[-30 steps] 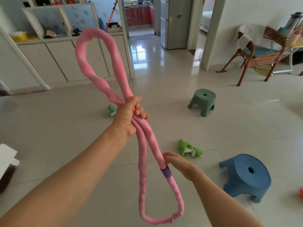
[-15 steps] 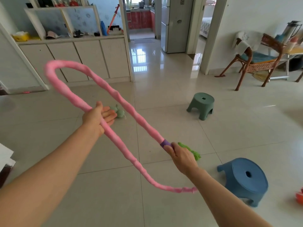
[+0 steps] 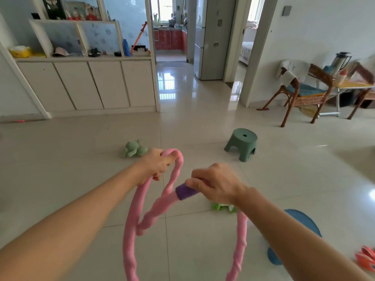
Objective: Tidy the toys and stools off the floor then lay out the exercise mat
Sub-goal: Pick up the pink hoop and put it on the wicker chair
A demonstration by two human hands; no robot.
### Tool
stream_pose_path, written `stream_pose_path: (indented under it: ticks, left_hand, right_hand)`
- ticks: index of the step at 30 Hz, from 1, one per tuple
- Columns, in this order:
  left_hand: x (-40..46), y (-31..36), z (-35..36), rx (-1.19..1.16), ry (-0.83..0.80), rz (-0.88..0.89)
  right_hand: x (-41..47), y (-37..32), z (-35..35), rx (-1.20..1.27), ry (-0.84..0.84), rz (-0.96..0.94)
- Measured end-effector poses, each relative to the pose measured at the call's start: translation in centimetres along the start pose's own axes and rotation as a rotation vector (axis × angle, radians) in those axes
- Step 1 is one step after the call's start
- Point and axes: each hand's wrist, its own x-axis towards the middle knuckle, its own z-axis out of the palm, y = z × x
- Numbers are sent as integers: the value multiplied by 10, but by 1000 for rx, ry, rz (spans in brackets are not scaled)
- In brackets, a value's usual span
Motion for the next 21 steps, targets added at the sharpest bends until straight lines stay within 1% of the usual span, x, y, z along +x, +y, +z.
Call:
stream_pose_path:
  ticks: [1,3,5,6,7,9,10,11,13,15,17,18,19,20,21]
  left_hand:
    - [-1,4,6,-20,-78,-36]
    - [-9,8,12,-73,-164,-135]
    - [-17,10,13,-186,-290,-217]
    - [-21,11,13,-249,-366,-232]
    - [-24,11,12,-281,-437,-217]
    - [-27,13,13,-241,-517,-119]
    - [-29,16,16,-195,-511,-52]
    - [-29,18,19,-151,-461,7]
    - [-28,24,23,-98,-291,41]
    - [-24,28,24,-44,-184,45]
    - [-21,31,21,-9,-152,71]
    - [-22,33,18,-11,-148,79]
    - [-22,36,14,-28,-143,90]
    - [-23,39,10,-51,-135,101]
    - [-22,42,4,-77,-128,117]
  right_hand:
    - [8,-5,-1,47,98,16]
    - [23,-9,-4,82,230,100]
    - [31,-7,-3,119,291,195]
    - [33,-4,-2,169,321,246]
    - [34,-1,0,234,360,303]
    - [37,0,0,334,430,380]
    - [39,0,-1,346,452,404]
    - [39,-1,-3,332,473,418]
    - [40,0,-6,333,508,437]
    - [36,3,-3,494,561,474]
    - [29,13,7,652,664,522]
    - [23,23,15,693,708,574]
    - [15,36,25,703,713,649]
    - [6,50,36,684,659,749]
    - [-3,62,47,652,556,850]
